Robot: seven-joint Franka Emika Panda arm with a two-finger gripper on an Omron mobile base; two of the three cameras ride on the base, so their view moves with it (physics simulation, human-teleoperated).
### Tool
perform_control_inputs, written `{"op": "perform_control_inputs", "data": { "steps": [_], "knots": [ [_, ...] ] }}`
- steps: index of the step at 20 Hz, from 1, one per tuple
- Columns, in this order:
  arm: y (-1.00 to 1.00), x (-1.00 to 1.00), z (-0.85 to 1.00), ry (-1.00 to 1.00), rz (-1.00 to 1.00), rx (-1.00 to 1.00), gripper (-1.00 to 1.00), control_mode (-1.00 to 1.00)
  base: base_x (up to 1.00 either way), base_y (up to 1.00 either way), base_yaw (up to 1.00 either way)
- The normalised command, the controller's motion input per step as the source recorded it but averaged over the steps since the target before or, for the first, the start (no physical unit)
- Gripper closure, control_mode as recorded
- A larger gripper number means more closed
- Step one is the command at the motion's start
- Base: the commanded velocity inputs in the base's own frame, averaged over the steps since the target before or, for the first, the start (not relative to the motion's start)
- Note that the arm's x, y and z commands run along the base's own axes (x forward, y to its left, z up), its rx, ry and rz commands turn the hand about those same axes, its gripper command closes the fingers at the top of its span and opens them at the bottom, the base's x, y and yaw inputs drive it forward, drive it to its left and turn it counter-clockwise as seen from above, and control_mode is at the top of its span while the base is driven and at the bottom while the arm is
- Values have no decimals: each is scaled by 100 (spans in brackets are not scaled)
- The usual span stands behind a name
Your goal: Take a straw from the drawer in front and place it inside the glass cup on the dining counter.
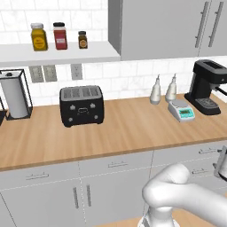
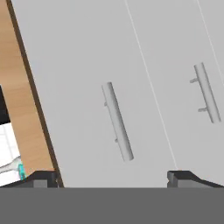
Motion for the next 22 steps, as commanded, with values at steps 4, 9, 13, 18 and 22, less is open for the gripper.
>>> {"op": "perform_control_inputs", "data": {
  "steps": [4,9,13,18,22],
  "knots": [
    [0,54,-29,0,-4,0,-100,-100,0,0,0],
    [0,53,-32,0,-4,0,-100,-100,0,0,0],
    [-4,43,-37,0,-4,0,-100,-100,0,0,0],
    [-11,39,-35,0,-1,0,-100,-100,0,0,0],
    [-20,24,-26,0,0,0,-100,-100,0,0,0]
  ]
}}
